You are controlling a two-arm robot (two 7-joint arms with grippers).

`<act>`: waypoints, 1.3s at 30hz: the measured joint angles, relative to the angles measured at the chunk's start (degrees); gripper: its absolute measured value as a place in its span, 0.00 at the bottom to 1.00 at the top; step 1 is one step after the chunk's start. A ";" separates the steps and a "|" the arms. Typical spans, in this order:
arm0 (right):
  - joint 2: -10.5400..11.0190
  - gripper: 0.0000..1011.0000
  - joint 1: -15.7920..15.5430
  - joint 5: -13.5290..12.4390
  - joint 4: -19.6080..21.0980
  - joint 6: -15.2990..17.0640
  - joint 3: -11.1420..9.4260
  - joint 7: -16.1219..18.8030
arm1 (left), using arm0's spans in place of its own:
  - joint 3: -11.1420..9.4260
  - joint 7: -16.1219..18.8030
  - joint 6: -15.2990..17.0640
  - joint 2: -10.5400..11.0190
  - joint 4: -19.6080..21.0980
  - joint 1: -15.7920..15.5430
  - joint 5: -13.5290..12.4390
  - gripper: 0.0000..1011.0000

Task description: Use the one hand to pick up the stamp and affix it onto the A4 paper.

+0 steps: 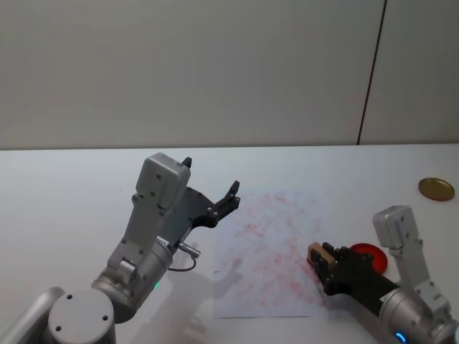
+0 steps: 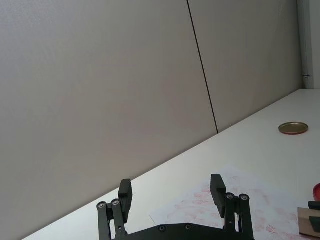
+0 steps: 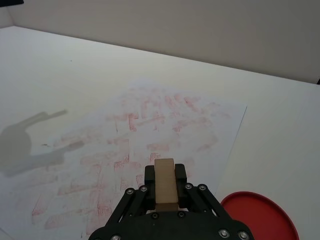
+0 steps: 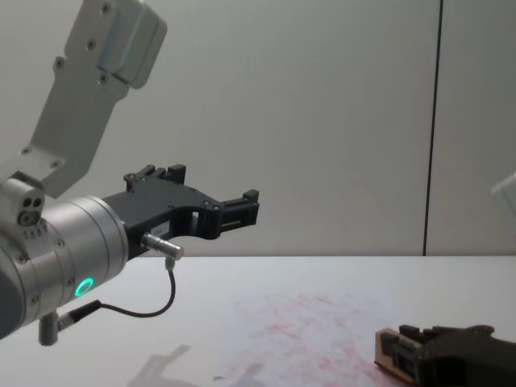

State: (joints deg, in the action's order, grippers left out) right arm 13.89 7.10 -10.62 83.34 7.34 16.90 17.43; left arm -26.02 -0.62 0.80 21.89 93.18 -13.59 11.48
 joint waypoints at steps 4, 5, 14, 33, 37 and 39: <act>-0.10 0.22 0.19 0.30 -0.45 0.40 0.10 0.17 | 0.00 0.00 0.00 0.00 0.00 0.00 0.00 0.98; -0.14 0.22 0.30 0.37 -0.58 0.48 0.12 0.27 | 0.00 0.00 0.00 0.00 0.00 0.00 0.00 0.98; -0.27 0.22 0.68 0.50 -1.17 1.01 0.14 0.60 | 0.00 0.00 0.00 0.00 0.00 0.00 0.00 0.98; 0.21 0.22 0.84 -0.53 1.42 1.25 -0.57 -0.33 | 0.00 0.00 0.00 0.00 0.00 0.00 0.00 0.98; 0.48 0.22 1.02 -0.73 2.18 0.97 -1.02 -1.04 | 0.00 0.00 0.00 0.00 0.00 0.00 0.00 0.98; 0.62 0.22 1.08 -0.78 2.40 0.91 -1.24 -1.32 | 0.00 0.00 0.00 0.00 0.00 0.00 0.00 0.98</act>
State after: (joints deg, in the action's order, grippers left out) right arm 14.51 8.19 -11.40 85.73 8.25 15.66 16.11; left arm -26.02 -0.62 0.80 21.89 93.18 -13.59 11.48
